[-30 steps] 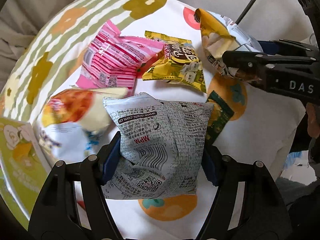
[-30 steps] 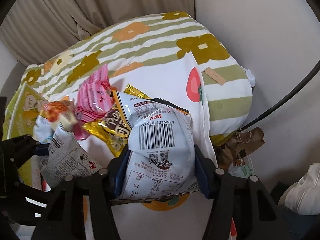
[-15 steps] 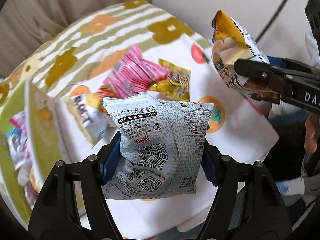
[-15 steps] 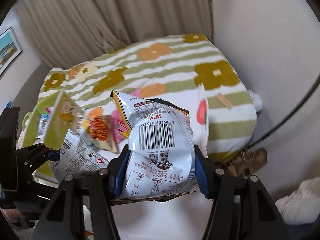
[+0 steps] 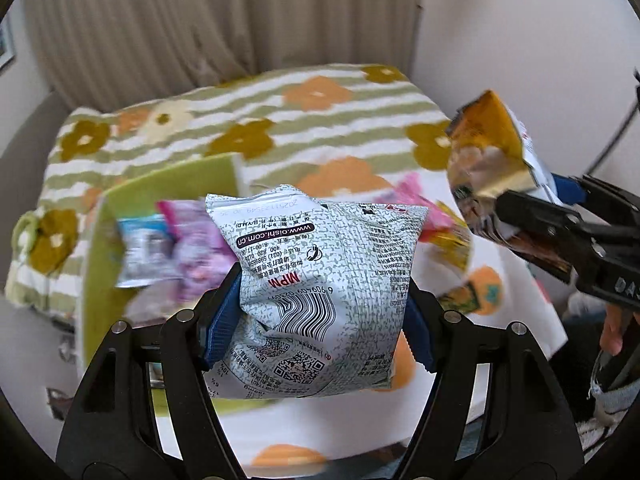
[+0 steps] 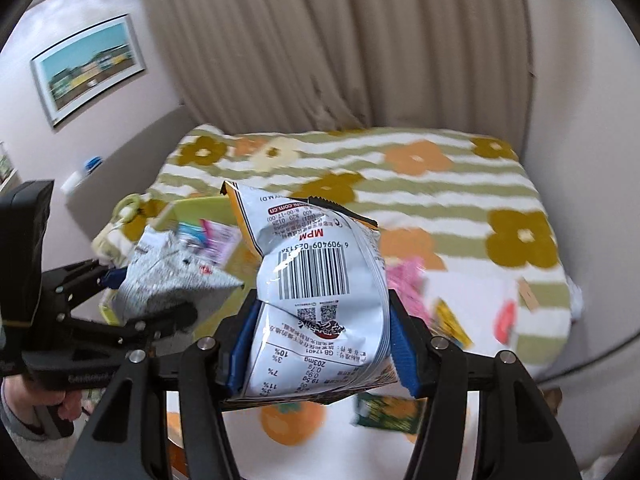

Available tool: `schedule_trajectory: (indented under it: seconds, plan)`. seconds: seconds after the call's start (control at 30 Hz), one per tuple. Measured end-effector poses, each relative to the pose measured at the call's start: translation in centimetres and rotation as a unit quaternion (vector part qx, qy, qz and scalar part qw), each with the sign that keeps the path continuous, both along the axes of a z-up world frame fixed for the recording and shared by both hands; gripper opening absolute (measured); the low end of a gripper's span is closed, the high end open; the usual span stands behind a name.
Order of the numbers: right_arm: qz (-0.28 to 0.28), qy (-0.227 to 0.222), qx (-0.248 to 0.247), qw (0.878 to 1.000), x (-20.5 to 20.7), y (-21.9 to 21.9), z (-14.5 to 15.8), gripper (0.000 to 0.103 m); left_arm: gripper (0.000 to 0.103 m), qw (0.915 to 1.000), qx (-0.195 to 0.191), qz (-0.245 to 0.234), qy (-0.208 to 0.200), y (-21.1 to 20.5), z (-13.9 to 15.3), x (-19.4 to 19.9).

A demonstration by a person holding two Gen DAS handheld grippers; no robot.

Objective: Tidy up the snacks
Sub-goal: 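Carry the white MPM bag into the box and open the left gripper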

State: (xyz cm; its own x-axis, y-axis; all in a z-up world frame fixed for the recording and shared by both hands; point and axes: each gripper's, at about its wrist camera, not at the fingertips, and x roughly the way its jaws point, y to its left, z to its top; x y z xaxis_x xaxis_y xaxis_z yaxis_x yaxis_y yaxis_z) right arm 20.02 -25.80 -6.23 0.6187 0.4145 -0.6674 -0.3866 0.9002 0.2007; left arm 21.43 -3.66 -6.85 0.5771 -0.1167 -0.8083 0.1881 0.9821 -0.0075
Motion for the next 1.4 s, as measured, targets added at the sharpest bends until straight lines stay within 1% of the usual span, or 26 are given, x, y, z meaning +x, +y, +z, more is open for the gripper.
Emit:
schedule_trajectory:
  seconds: [0.07, 0.1, 0.27, 0.4, 0.53, 0.63, 0.7, 0.73, 0.77, 0.8, 0.83, 0.9, 1.03, 1.2, 1.3, 1.4]
  plan:
    - [0.013, -0.008, 0.004, 1.0, 0.4, 2.6, 0.5, 0.054, 0.068, 0.9998, 0.0, 0.018, -0.001, 3.3, 0.4, 0.8]
    - [0.017, -0.008, 0.007, 1.0, 0.7, 4.0, 0.6, 0.054, 0.068, 0.9997, 0.003, 0.024, -0.001, 4.3, 0.4, 1.1]
    - [0.027, -0.001, 0.026, 0.999, 2.5, 10.0, 0.4, 0.054, 0.068, 0.9989, 0.002, 0.045, 0.011, 11.6, 0.0, 3.4]
    - [0.029, 0.009, 0.03, 0.999, 4.4, 14.7, -0.2, 0.054, 0.068, 0.9983, 0.001, 0.049, 0.031, 16.6, -1.5, 6.0]
    - [0.017, 0.018, 0.024, 0.999, 6.2, 17.8, -1.0, 0.054, 0.068, 0.9977, -0.005, 0.044, 0.052, 20.0, -3.7, 8.6]
    - [0.001, 0.03, 0.022, 0.999, 7.4, 19.6, -1.9, 0.054, 0.068, 0.9968, -0.009, 0.039, 0.07, 21.8, -5.5, 10.4]
    - [-0.01, 0.041, 0.021, 0.999, 8.1, 20.8, -2.4, 0.054, 0.072, 0.9967, -0.002, 0.034, 0.074, 22.5, -6.3, 11.3]
    - [-0.013, 0.044, 0.02, 0.999, 8.3, 21.0, -2.5, 0.054, 0.078, 0.9967, 0.004, 0.032, 0.075, 22.4, -6.6, 11.3]
    - [-0.016, 0.046, 0.018, 0.999, 8.5, 21.4, -2.7, 0.054, 0.093, 0.9965, 0.015, 0.03, 0.076, 22.6, -7.0, 11.7]
    - [-0.019, 0.049, 0.015, 0.999, 8.6, 21.9, -2.9, 0.054, 0.1, 0.9965, 0.023, 0.027, 0.076, 22.7, -7.4, 11.9]
    - [-0.021, 0.051, 0.013, 0.998, 8.8, 22.1, -3.0, 0.054, 0.103, 0.9968, 0.021, 0.024, 0.074, 22.9, -7.6, 12.0]
    - [-0.025, 0.057, 0.008, 0.998, 9.2, 22.5, -3.4, 0.054, 0.103, 0.9966, 0.01, 0.022, 0.079, 23.4, -7.9, 12.0]
    - [-0.024, 0.065, -0.005, 0.998, 9.7, 23.1, -3.9, 0.054, 0.103, 0.9959, -0.004, 0.039, 0.082, 24.4, -8.2, 10.7]
    - [-0.008, 0.063, -0.022, 0.998, 10.3, 24.2, -4.4, 0.054, 0.103, 0.995, -0.019, 0.062, 0.075, 25.1, -7.6, 9.0]
    - [0.003, 0.067, -0.019, 0.998, 11.2, 25.1, -4.7, 0.054, 0.103, 0.9944, -0.03, 0.07, 0.073, 25.8, -7.4, 8.6]
    - [0.009, 0.072, -0.021, 0.997, 11.9, 25.9, -5.1, 0.054, 0.103, 0.9939, -0.023, 0.08, 0.073, 26.2, -7.5, 8.5]
